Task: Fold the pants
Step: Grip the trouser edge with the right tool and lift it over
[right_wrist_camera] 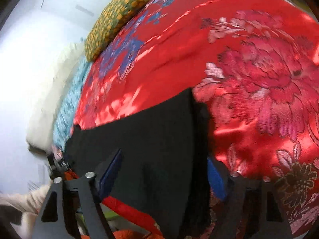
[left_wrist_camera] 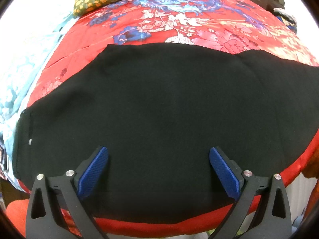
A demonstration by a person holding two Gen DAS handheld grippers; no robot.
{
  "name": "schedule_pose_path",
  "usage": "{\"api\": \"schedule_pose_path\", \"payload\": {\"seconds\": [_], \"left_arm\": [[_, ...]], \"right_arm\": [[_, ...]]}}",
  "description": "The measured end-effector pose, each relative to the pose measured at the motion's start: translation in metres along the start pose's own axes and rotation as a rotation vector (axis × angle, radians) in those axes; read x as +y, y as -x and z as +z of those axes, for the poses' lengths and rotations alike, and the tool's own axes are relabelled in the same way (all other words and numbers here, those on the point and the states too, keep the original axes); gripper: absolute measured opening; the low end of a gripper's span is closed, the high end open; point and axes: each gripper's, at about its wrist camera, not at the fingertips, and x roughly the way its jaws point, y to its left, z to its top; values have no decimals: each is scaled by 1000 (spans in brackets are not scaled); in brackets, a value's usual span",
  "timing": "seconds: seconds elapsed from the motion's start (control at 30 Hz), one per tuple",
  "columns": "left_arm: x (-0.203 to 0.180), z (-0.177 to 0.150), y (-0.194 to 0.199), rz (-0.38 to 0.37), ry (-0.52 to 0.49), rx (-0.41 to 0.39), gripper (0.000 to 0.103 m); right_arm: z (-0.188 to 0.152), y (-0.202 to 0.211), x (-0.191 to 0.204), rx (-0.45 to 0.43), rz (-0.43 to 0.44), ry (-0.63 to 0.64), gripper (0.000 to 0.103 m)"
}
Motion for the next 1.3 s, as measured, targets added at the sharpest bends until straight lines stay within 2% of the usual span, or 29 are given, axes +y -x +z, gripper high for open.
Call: {"api": "schedule_pose_path", "payload": {"seconds": [0.1,0.2,0.27,0.3,0.33,0.4,0.5,0.7,0.83,0.97,1.03,1.13,1.27,1.3], "left_arm": [[0,0,0,-2,1,-1,102],[1,-2,0,-10,8,-3,102],[2,-2,0,-16,15,-1,102],[2,-2,0,-16,15,-2,102],[2,-2,1,-15,14,-3,102],[2,-3,1,-17,14,-5,102],[4,-2,3,-22,20,-5,102],[25,-1,9,-35,91,-43,102],[53,-4,9,-63,200,-58,102],[77,-7,10,-67,256,-85,102],[89,-8,8,-64,281,-87,102],[106,-10,4,-84,342,-75,102],[131,-14,3,-158,460,-69,102],[134,-14,3,-166,474,-71,102]], "right_arm": [[-6,1,-2,-52,5,-22,75],[-5,-1,0,-45,4,-40,74],[-4,-2,0,-11,47,-69,52],[-5,-4,1,7,60,-75,20],[-7,-3,2,24,65,-76,16],[-10,0,8,-1,61,-85,16],[-16,7,20,-58,98,-112,16],[-37,9,84,-149,339,-143,16],[-53,-26,144,-159,560,-184,16],[-65,-90,214,-124,680,-221,16],[-71,-123,246,-102,690,-211,16],[-80,-173,290,-54,648,-191,16],[-102,-238,342,34,499,-90,16],[-108,-255,358,58,432,-44,16]]}}
